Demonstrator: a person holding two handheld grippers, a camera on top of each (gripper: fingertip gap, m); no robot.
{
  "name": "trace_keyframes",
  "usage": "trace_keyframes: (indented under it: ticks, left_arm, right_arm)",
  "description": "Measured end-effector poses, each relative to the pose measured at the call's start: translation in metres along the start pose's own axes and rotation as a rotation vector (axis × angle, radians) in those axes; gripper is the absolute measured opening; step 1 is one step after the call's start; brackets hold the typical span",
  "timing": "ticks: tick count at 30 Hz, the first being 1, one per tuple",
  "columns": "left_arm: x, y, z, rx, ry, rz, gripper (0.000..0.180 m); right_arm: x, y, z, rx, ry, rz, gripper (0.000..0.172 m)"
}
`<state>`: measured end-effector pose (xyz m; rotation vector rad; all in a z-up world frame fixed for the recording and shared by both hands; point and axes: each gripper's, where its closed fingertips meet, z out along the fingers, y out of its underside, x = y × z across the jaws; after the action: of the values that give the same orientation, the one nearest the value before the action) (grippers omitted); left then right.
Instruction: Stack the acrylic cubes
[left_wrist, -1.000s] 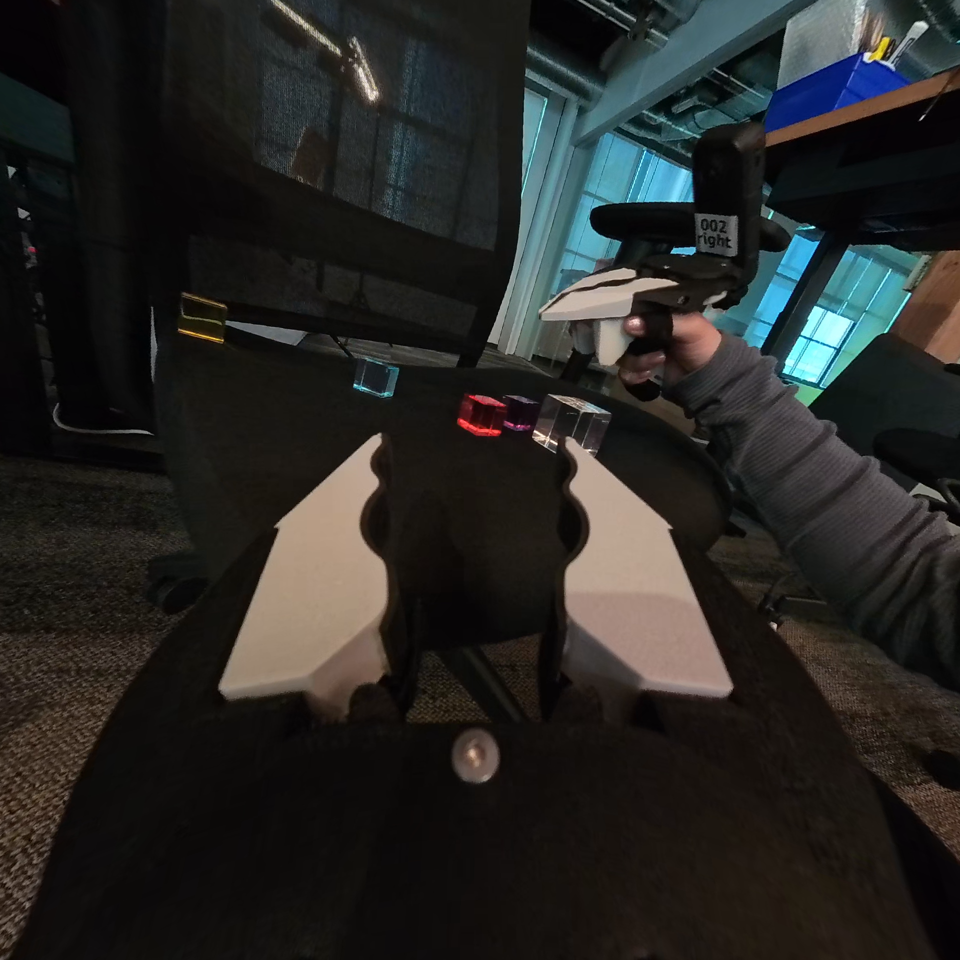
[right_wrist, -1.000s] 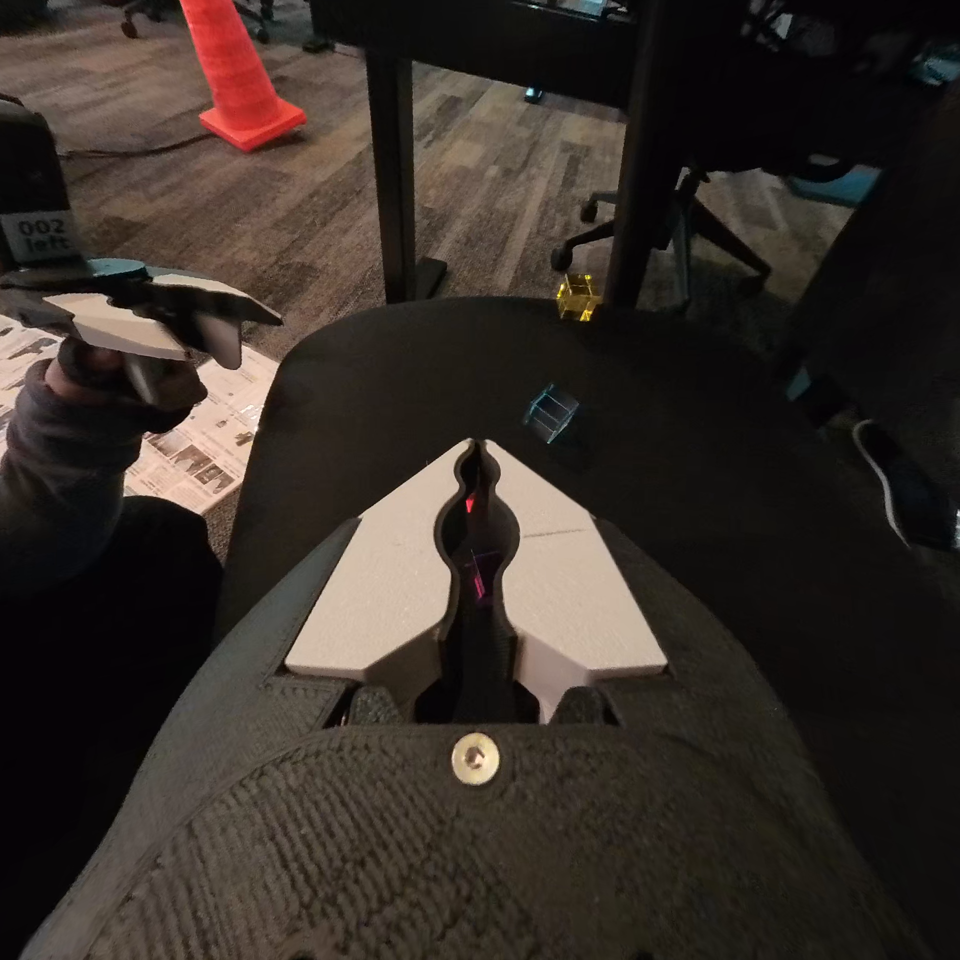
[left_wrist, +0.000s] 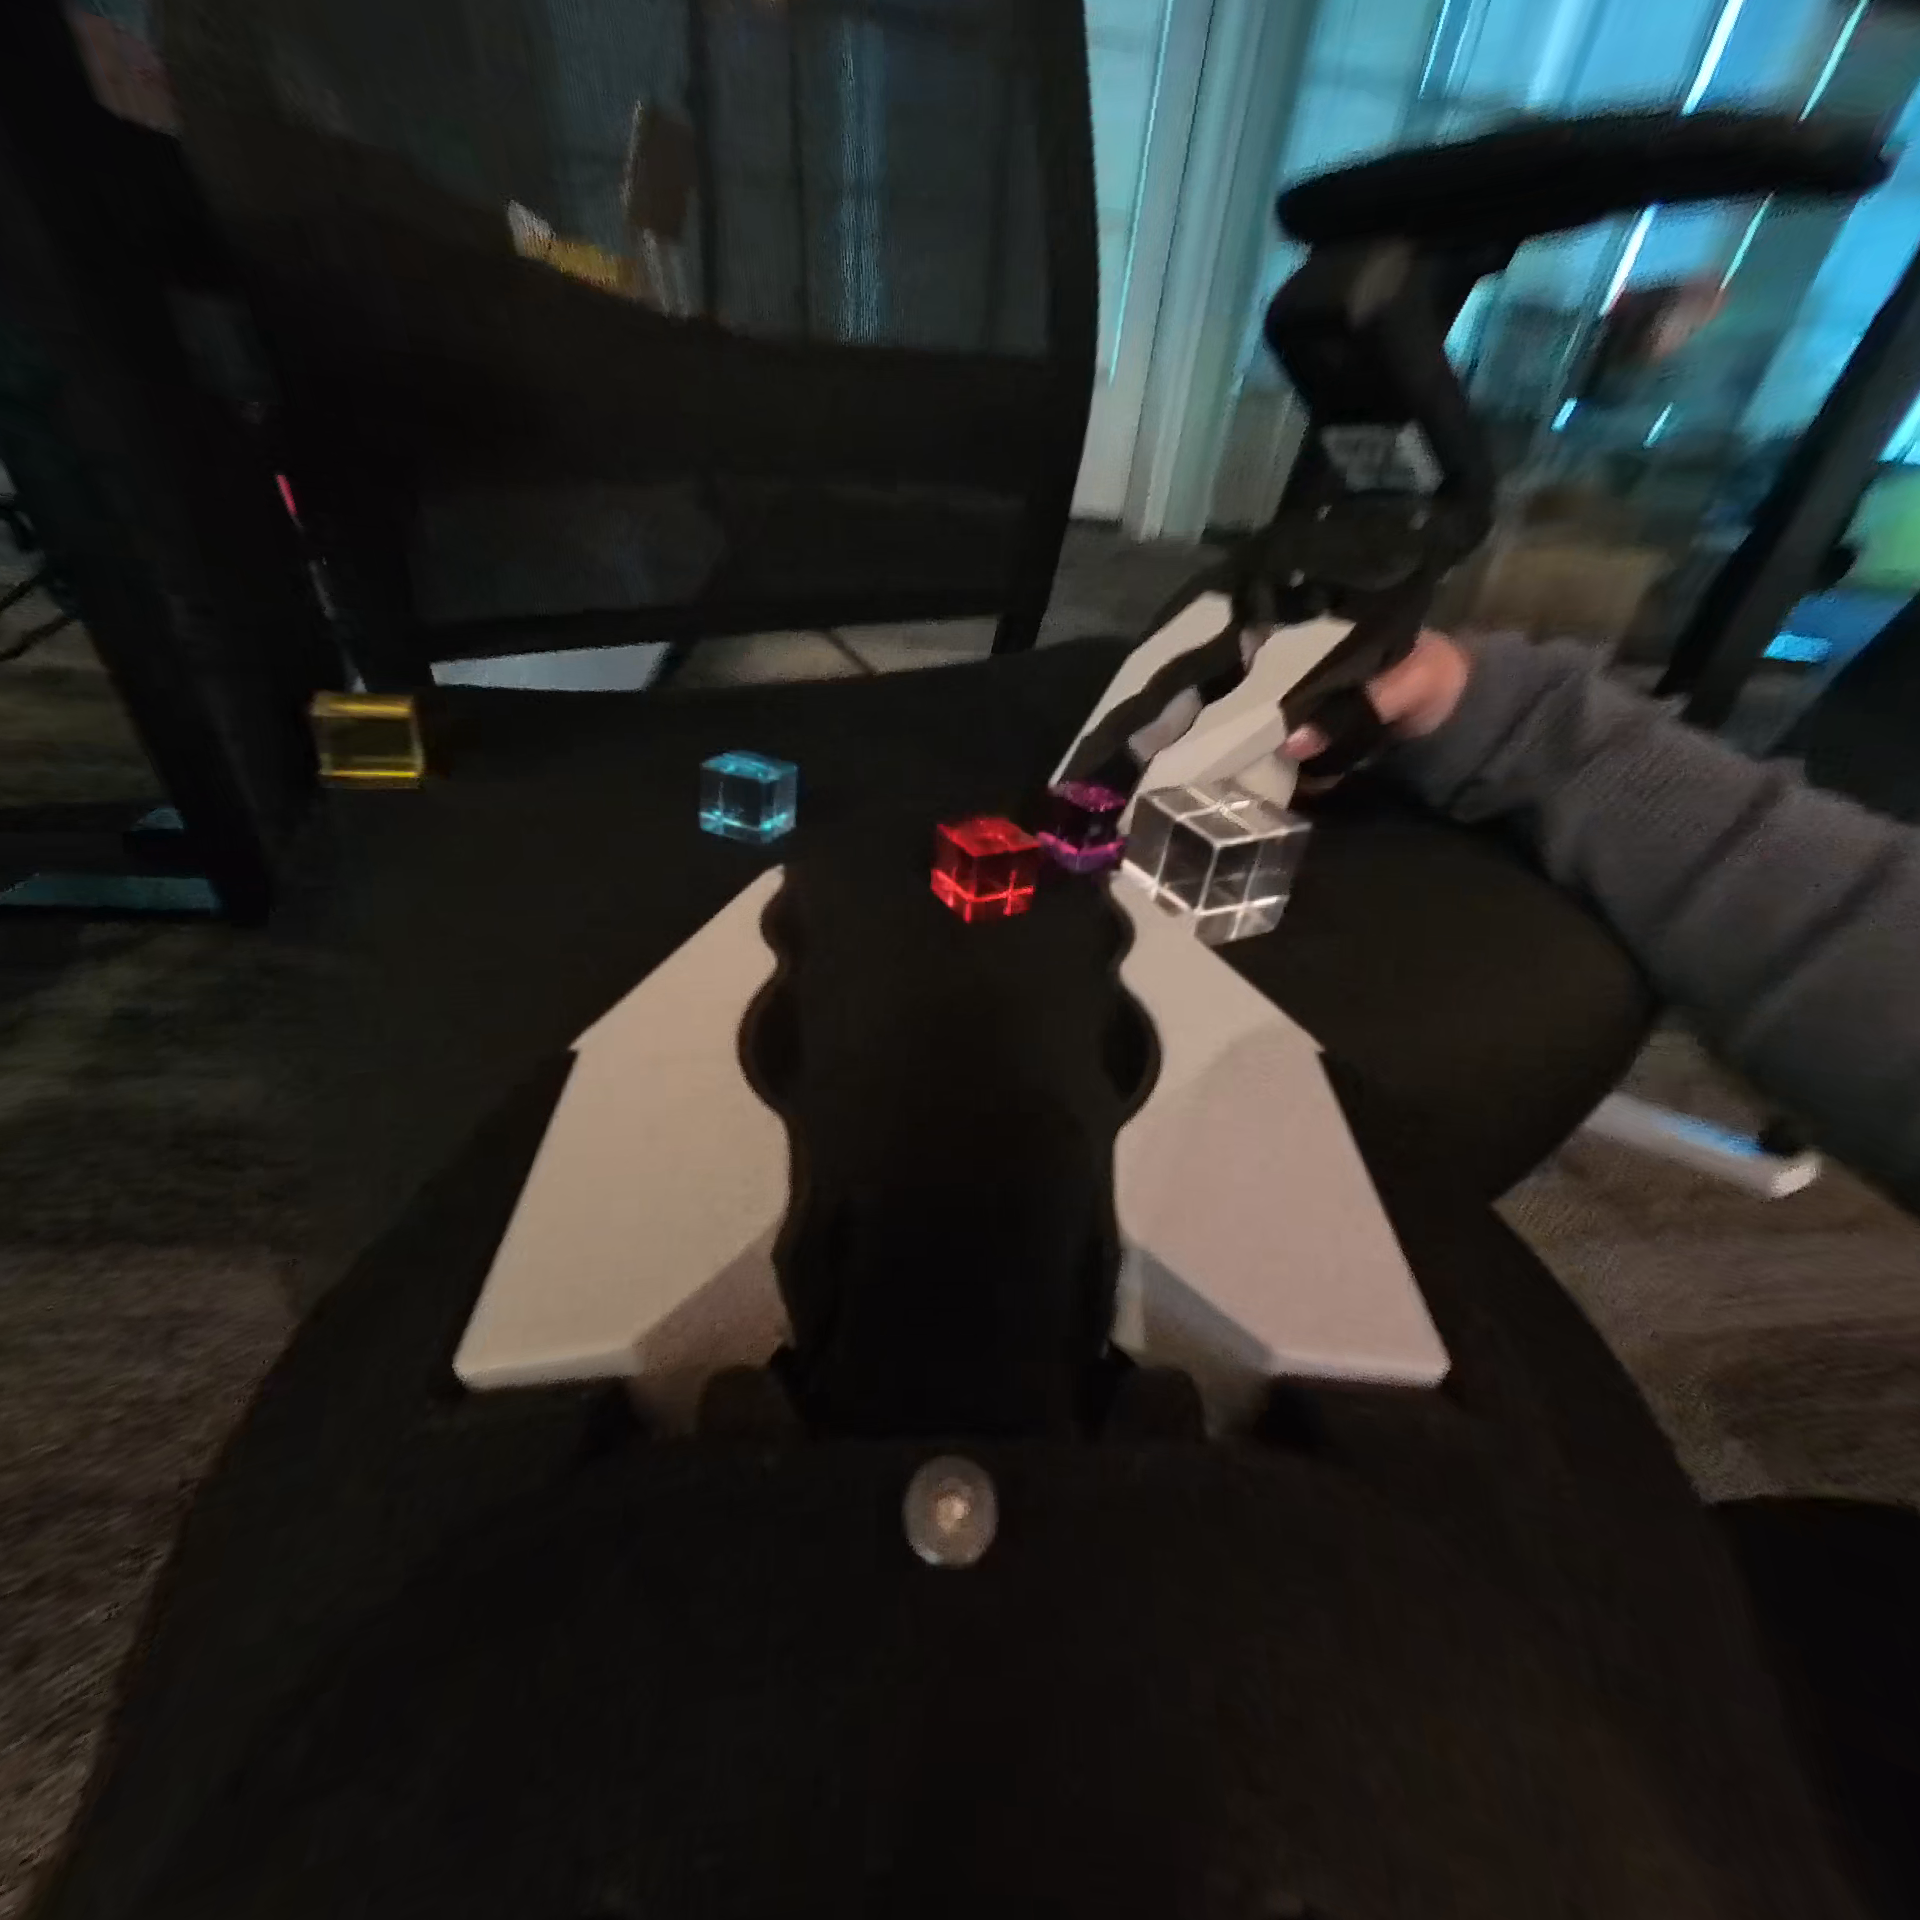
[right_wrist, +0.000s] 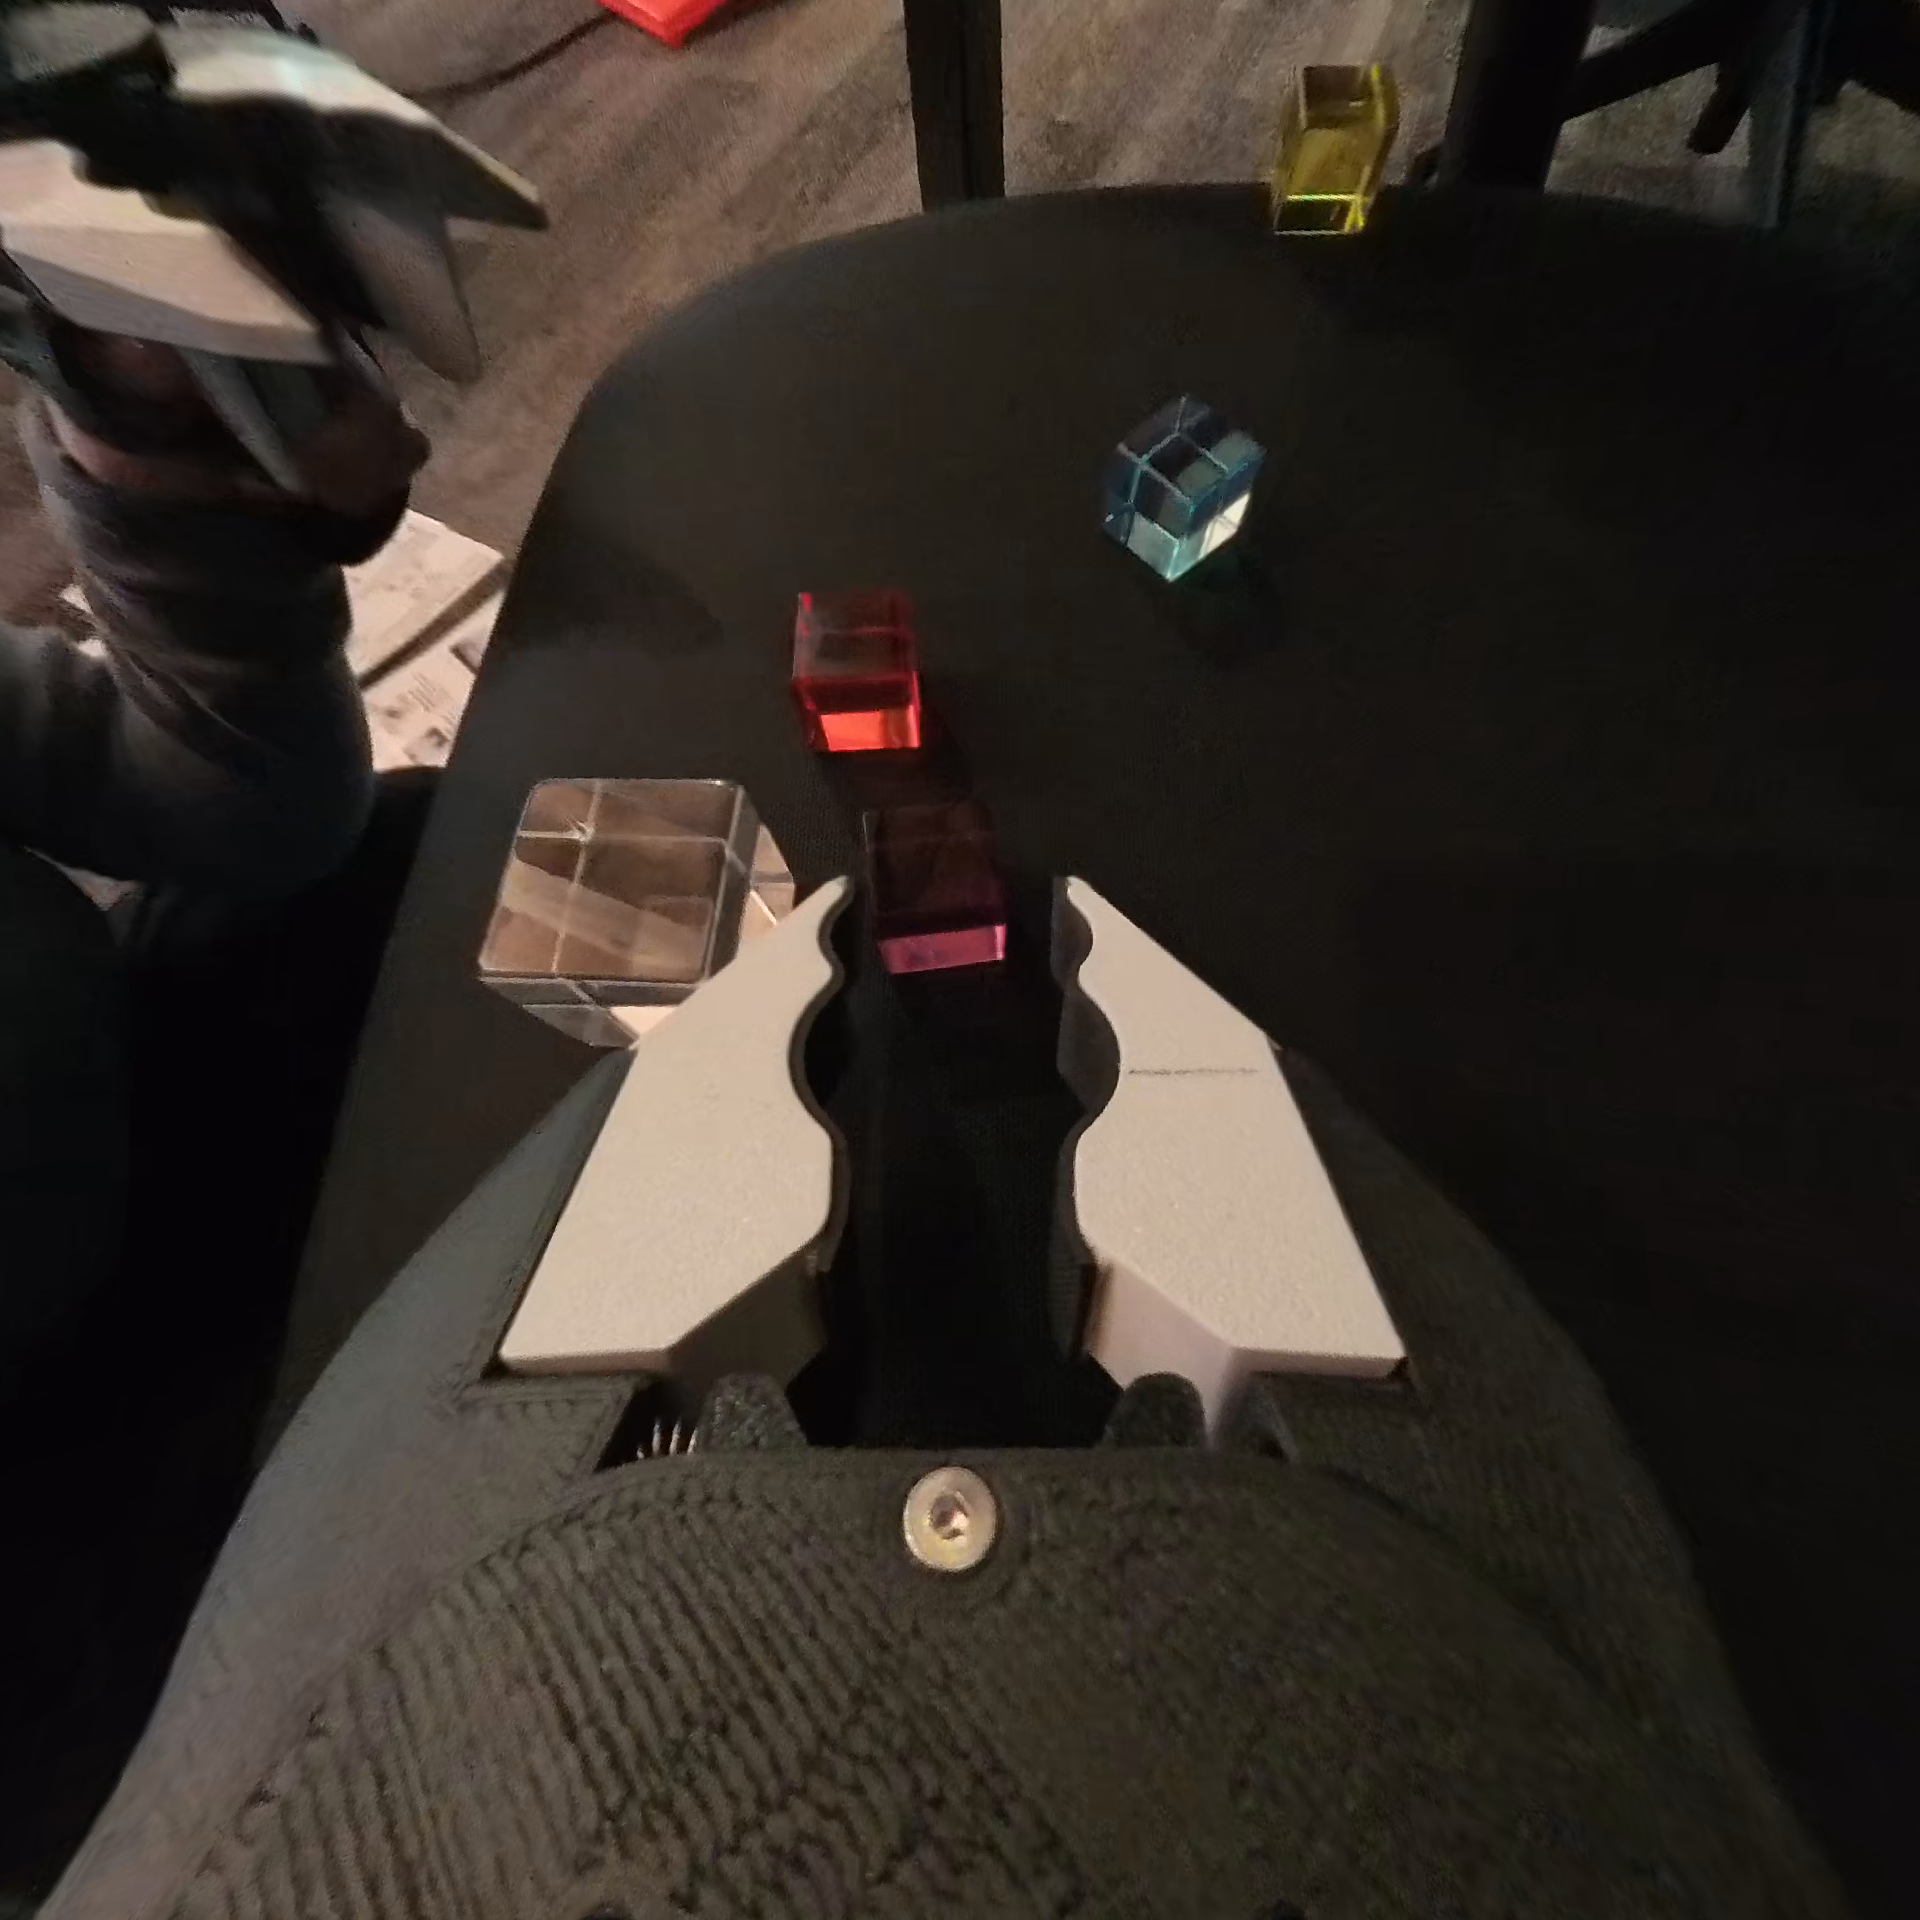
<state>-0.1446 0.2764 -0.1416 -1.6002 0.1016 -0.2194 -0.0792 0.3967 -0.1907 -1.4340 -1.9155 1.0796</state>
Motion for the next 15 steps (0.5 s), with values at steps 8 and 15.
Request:
trace_keyframes:
  ticks: [8, 15]
  left_arm:
    - [0.009, 0.030, 0.072, -0.333, -0.056, 0.048, 0.056]
    - [0.011, 0.045, 0.099, -0.463, -0.081, 0.086, 0.051]
  right_arm:
    - [0.003, 0.010, 0.007, -0.070, 0.035, -0.020, 0.026]
    - [0.014, -0.020, -0.023, 0.179, 0.107, 0.016, 0.026]
